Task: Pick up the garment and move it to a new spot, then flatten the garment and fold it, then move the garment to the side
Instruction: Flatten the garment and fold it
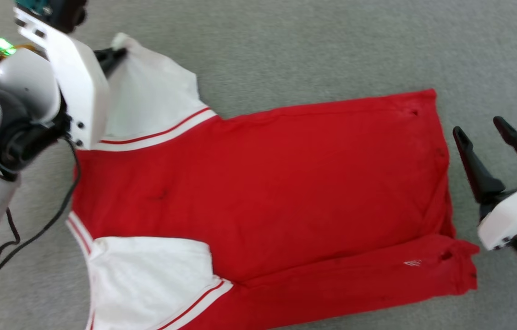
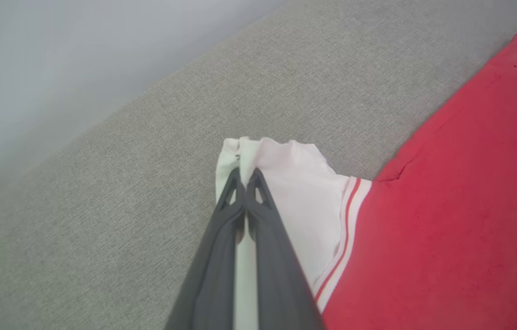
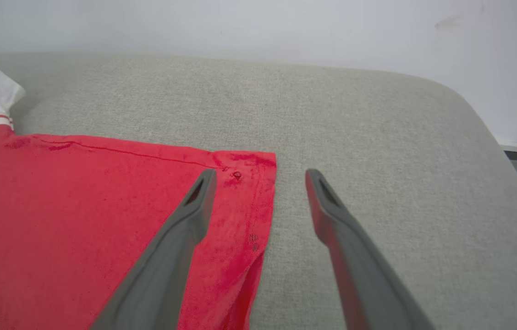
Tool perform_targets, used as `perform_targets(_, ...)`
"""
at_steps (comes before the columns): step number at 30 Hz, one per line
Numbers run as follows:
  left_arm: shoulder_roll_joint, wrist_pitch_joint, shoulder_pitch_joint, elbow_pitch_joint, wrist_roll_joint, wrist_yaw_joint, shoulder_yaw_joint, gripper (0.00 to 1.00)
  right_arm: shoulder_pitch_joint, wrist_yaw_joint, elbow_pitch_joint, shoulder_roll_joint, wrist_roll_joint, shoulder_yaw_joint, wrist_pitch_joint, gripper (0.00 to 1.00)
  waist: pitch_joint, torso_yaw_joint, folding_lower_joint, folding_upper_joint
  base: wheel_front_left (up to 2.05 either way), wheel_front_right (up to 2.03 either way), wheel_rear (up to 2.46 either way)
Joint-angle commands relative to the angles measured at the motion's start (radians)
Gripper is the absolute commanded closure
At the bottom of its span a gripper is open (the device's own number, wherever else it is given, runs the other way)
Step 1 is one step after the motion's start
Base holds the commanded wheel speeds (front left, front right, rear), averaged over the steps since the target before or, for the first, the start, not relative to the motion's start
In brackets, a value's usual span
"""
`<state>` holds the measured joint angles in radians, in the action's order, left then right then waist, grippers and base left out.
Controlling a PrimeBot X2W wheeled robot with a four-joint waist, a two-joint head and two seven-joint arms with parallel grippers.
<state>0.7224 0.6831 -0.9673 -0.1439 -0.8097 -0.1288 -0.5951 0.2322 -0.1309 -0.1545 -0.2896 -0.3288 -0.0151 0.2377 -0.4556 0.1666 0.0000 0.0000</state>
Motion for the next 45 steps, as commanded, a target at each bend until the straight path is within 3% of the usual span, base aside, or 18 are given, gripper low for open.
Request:
perform_targets(1, 0.01, -0.035, 0.015, 0.052, -0.008, -0.001, -0.022, 1.0, 0.045, 0.001, -0.013, -0.059, -0.016, -0.009, 0.096, 0.0, 0.042, -0.061, 0.0, 0.0, 0.0, 0.0, 0.0)
perform_targets(9, 0.039, -0.128, 0.062, 0.223, -0.014, -0.001, -0.103, 1.0, 0.184, 0.001, 0.056, -0.213, -0.082, -0.039, 0.538, 0.0, 0.041, -0.165, 0.0, 0.0, 0.0, 0.0, 0.0)
perform_targets(13, 0.047, -0.152, 0.096, 0.294, -0.002, -0.001, -0.128, 1.0, 0.255, 0.001, 0.124, -0.266, -0.108, -0.087, 0.666, 0.0, 0.029, -0.203, 0.0, 0.0, 0.0, 0.0, 0.0)
perform_targets(20, 0.041, -0.177, 0.127, 0.377, 0.015, 0.003, -0.152, 1.0, 0.346, 0.001, 0.263, -0.334, -0.072, -0.136, 0.75, 0.0, 0.004, -0.257, 0.0, 0.0, 0.0, 0.0, 0.0)
perform_targets(29, 0.029, -0.199, 0.138, 0.419, 0.025, 0.003, -0.166, 1.0, 0.371, 0.0, 0.368, -0.354, -0.09, -0.215, 0.766, 0.0, -0.029, -0.293, 0.0, 0.0, 0.0, 0.0, 0.0)
perform_targets(30, 0.027, -0.202, 0.137, 0.421, 0.026, 0.003, -0.167, 1.0, 0.37, 0.0, 0.382, -0.352, -0.089, -0.22, 0.761, 0.04, -0.032, -0.296, 0.0, 0.0, 0.0, 0.0, 0.0)
perform_targets(31, 0.025, -0.205, 0.138, 0.422, 0.026, 0.003, -0.169, 1.0, 0.368, 0.0, 0.392, -0.352, -0.089, -0.236, 0.755, 0.49, -0.034, -0.299, 0.0, 0.0, 0.0, 0.0, 0.0)
perform_targets(32, 0.025, -0.208, 0.14, 0.422, 0.023, 0.003, -0.17, 1.0, 0.369, 0.0, 0.402, -0.352, -0.091, -0.244, 0.744, 0.7, -0.035, -0.301, 0.0, 0.0, 0.0, 0.0, 0.0)
perform_targets(33, 0.023, -0.213, 0.142, 0.421, 0.02, 0.003, -0.17, 1.0, 0.368, 0.001, 0.411, -0.352, -0.094, -0.25, 0.735, 1.0, -0.035, -0.302, 0.0, 0.0, 0.0, 0.0, 0.0)
perform_targets(40, 0.037, -0.241, 0.162, 0.392, 0.028, 0.008, -0.164, 1.0, 0.391, 0.001, 0.443, -0.358, -0.119, -0.268, 0.657, 1.0, -0.004, -0.292, 0.0, 0.0, 0.0, 0.0, 0.0)
perform_targets(45, 0.043, -0.29, 0.217, 0.361, 0.01, 0.035, -0.151, 1.0, 0.374, 0.001, 0.43, -0.347, -0.144, -0.243, 0.566, 1.0, 0.085, -0.267, 0.0, 0.0, 0.0, 0.0, 0.0)
